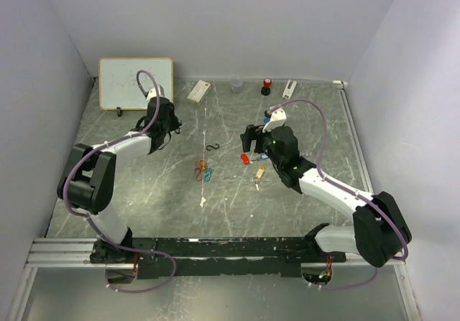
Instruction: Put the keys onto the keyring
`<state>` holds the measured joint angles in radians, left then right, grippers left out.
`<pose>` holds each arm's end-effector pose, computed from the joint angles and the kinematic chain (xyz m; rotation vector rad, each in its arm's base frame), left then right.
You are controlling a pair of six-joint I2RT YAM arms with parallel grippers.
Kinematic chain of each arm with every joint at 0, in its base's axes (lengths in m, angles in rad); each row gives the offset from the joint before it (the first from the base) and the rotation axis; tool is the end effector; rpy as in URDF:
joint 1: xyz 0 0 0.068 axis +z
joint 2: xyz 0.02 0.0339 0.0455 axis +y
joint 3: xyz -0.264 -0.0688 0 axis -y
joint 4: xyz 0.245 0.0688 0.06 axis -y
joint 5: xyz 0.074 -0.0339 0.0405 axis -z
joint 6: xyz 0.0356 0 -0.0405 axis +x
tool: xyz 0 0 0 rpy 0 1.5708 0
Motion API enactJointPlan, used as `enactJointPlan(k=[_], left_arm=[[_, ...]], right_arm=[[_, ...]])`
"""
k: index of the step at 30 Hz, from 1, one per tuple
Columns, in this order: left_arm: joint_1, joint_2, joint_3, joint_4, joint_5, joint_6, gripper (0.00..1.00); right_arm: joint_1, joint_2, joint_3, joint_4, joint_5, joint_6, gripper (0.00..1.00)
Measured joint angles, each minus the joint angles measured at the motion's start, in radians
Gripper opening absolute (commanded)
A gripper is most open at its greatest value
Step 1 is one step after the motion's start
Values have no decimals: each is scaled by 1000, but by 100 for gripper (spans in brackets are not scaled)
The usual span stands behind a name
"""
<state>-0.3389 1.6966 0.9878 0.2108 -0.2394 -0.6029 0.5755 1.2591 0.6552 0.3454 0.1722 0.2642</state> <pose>0.3551 -0.1162 0.2096 -0.4182 2.0276 -0.3357 0.2384 0.1474 0.2472 -0.1647 1.8398 0.4332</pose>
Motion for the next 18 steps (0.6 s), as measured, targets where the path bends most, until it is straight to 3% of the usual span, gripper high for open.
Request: enactJointPlan(k=[10,18], left_arm=[[22,11,-31,37,34,-13,11],[23,11,-51,63,72,-14,18]], right_arm=[[0,0,0,0,-5,0,78],[0,36,0,0,-60,10,77]])
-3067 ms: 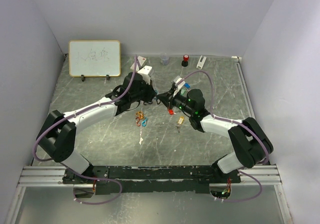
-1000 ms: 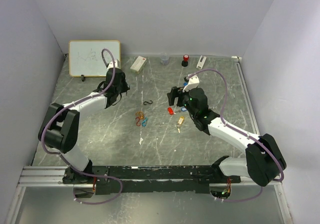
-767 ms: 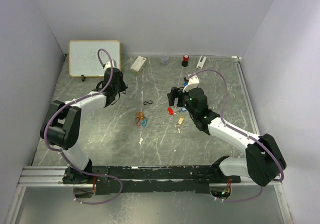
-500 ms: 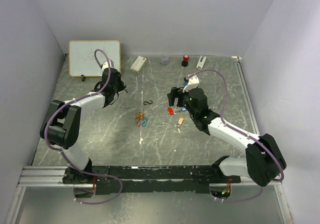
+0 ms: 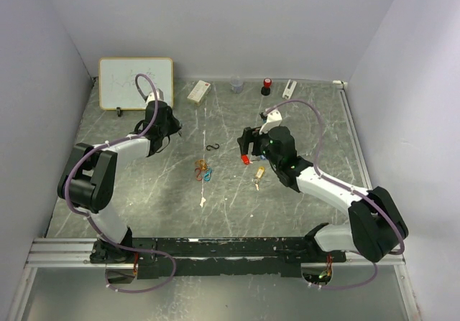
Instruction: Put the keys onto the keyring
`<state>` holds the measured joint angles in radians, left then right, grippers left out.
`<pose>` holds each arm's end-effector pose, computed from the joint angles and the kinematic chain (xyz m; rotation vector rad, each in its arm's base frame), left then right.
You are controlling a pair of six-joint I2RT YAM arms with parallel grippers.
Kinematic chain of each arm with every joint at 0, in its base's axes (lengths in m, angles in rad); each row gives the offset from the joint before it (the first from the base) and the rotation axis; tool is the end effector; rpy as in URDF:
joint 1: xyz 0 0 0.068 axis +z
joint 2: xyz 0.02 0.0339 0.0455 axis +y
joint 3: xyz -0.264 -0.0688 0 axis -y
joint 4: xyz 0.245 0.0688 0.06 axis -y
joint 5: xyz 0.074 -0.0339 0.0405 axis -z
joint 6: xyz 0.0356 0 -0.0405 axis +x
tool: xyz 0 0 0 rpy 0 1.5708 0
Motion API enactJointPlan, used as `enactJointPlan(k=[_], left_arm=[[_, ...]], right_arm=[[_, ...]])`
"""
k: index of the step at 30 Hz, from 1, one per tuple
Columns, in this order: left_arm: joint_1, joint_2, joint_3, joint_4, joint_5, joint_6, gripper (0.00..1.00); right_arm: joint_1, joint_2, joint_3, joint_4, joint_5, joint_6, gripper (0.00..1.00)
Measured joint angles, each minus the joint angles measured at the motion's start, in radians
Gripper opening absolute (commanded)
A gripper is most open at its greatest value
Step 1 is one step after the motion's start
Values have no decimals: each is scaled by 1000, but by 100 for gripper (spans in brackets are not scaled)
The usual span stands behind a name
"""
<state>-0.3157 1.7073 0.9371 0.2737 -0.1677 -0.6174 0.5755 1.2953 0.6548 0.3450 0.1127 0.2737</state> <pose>0.3531 -0.1091 0.1956 -0.4158 2.0423 -0.4014 0.2414 0.1518 0.2374 -0.2061 1.8811 0.4799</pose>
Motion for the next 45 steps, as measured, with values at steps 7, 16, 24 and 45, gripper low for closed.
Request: enactJointPlan(k=[7,16,24,45], left_arm=[[0,0,-4,0,1,0,18],[1,-2,-11,11,20,0,19],[1,-13,-11,13,36,0,18],[-151,-58,37,-15,111,-24,18]], right_arm=[[0,10,0,0,-21,3,76],[0,43,2,1,-58,17,75],[0,64,14,5,-87,28,69],[0,390,312,77,-406,219,38]])
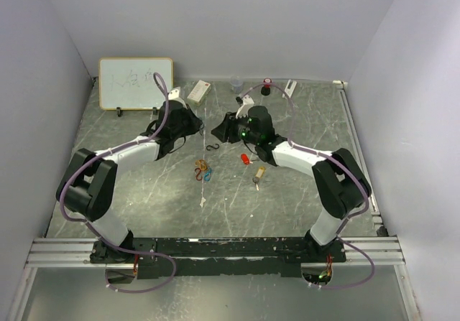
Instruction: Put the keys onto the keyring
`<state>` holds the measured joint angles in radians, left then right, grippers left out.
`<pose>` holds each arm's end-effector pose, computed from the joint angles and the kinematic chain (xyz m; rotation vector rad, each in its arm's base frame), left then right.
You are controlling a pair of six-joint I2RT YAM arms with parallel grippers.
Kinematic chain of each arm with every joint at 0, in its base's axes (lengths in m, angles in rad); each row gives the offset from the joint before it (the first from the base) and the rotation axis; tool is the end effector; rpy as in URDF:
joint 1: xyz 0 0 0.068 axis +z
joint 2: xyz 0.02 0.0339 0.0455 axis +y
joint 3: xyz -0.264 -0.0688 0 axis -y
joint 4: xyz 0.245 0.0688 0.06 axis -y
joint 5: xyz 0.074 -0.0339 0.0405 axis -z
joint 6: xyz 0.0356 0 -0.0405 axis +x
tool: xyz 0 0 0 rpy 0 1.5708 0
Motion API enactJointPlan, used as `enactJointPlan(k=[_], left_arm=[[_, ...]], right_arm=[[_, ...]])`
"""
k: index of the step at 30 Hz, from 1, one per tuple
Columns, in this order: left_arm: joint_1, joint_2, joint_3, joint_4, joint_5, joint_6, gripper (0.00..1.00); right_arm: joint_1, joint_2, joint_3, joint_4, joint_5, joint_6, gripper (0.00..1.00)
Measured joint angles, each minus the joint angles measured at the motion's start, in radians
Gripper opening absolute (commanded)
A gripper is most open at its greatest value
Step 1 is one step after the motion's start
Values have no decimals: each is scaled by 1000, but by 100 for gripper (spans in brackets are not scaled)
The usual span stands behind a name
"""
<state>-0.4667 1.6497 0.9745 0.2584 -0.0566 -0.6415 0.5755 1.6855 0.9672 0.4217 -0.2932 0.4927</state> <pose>0.3311 -0.1646 0.2260 -0.2163 2.0363 -0.6519 0.3111 0.2141 0.2281 -0.2965 1.9585 0.9921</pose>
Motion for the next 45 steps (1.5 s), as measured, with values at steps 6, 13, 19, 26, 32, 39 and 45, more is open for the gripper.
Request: enactJointPlan(k=[6,13,19,26,32,39,45], left_arm=[[-13,-10,0,-10,0,-3,19],[-13,-21,0,-14,-2,-3,19],[-23,-21,2,-23,-2,-3,19],[-34,-21,20,-27,-2,-2,20],[-35,-21,26,-31,-2,-2,19],[-35,-21,27,-32,-2,-2,20],[-35,-21,27,-32,-2,-2,20]], right_arm=[[0,32,5,3,-32,28,39],[0,35,5,24,-37,43,39],[0,82,52,29,-48,52,39],[0,130,117,30,-53,54,38],[0,153,128,29,-55,58,37],[0,173,136,29,-55,61,35],[0,178,148,28,-59,61,34]])
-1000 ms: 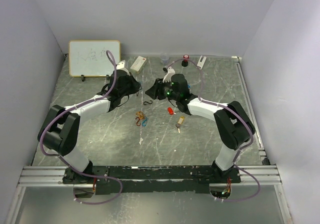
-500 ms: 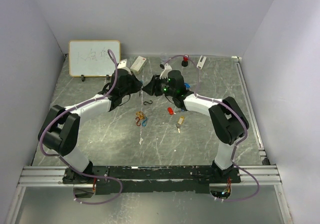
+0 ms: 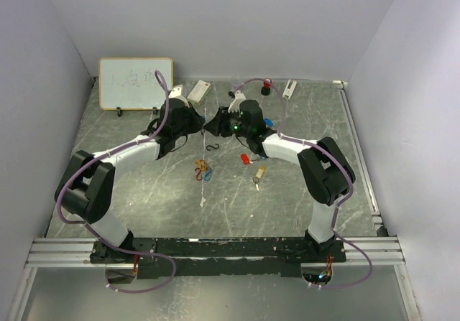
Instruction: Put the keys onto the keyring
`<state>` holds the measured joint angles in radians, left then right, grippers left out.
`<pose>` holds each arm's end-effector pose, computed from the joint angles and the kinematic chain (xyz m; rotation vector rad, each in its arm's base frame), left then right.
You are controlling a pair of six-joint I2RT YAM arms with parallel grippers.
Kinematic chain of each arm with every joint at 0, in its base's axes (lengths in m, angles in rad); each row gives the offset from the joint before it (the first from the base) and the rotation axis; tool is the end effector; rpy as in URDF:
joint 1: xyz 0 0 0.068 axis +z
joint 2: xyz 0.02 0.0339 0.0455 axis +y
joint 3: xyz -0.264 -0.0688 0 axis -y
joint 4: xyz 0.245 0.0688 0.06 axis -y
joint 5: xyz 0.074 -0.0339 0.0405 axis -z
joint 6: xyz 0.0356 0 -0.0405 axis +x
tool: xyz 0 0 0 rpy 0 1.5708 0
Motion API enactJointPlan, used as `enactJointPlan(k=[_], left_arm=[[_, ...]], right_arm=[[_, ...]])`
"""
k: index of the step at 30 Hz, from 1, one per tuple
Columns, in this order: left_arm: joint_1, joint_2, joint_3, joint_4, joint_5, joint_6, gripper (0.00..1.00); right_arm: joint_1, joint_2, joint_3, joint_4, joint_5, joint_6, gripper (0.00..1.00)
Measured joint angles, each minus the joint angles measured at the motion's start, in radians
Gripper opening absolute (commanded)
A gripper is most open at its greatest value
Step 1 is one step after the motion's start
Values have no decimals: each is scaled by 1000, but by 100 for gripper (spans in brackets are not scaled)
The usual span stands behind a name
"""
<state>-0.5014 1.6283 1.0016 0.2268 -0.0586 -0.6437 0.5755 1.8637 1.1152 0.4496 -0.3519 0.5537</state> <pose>0.3252 -0.1759 0.2393 -0.1841 2.0269 -0.6808 0.3450 0.2385 0.2119 -0.2824 1.9836 1.0831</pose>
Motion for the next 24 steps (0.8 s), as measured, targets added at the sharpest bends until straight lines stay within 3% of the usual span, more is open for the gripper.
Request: enactJointPlan(k=[24], left_arm=[[-4,0,2,-4,0,1,19]], right_arm=[[2,17,29,2,-10,3,18]])
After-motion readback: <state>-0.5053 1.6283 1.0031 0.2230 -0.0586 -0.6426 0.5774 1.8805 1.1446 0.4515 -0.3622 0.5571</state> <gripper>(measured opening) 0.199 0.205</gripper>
